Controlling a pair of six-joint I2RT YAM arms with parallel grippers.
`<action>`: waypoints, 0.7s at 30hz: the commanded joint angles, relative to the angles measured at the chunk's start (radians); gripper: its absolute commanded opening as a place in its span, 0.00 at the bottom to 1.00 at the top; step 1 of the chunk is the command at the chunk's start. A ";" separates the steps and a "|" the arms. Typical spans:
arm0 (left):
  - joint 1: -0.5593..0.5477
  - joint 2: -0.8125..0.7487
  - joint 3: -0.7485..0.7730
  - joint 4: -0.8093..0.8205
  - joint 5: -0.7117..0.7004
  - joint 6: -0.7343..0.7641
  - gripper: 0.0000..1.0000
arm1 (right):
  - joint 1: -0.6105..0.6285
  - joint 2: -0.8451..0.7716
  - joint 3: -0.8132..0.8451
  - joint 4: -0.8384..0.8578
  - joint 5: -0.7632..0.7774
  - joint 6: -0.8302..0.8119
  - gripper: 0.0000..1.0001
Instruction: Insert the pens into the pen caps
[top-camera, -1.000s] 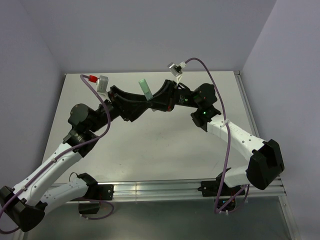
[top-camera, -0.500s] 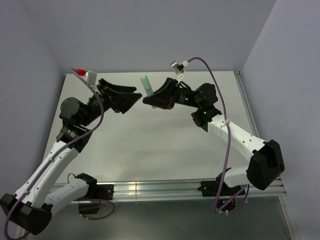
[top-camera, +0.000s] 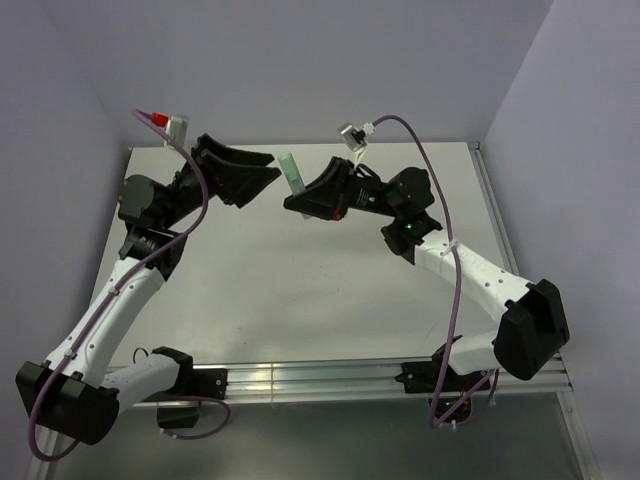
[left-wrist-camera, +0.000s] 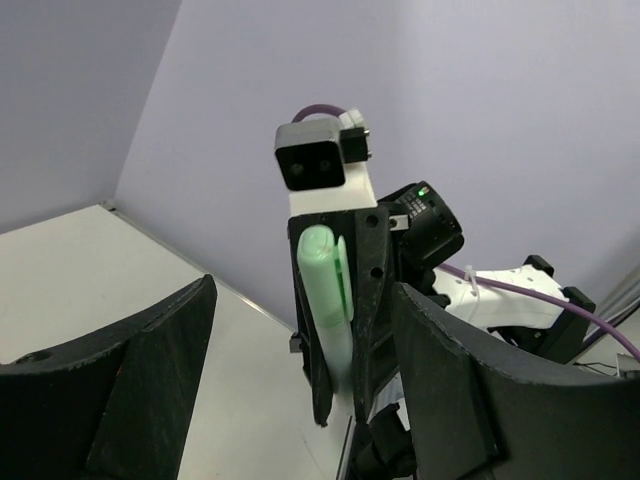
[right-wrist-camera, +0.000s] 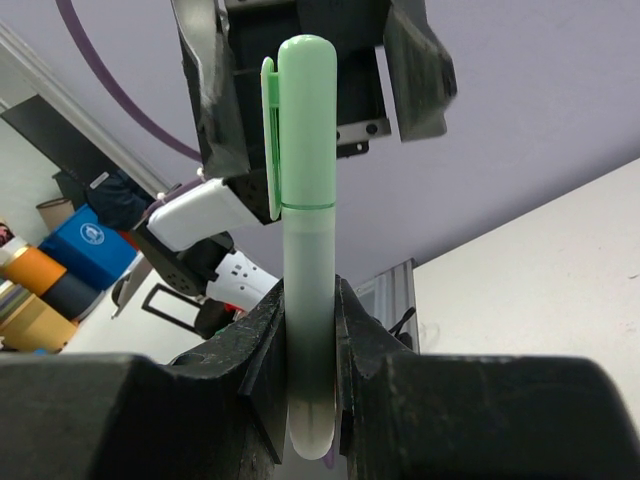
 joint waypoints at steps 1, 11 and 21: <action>0.008 0.032 0.074 0.100 0.065 -0.045 0.75 | 0.019 -0.008 0.033 0.019 0.008 -0.020 0.00; 0.006 0.110 0.096 0.192 0.125 -0.132 0.72 | 0.037 0.009 0.053 -0.007 0.011 -0.037 0.00; -0.021 0.119 0.093 0.198 0.148 -0.143 0.59 | 0.043 0.024 0.066 -0.024 0.016 -0.049 0.00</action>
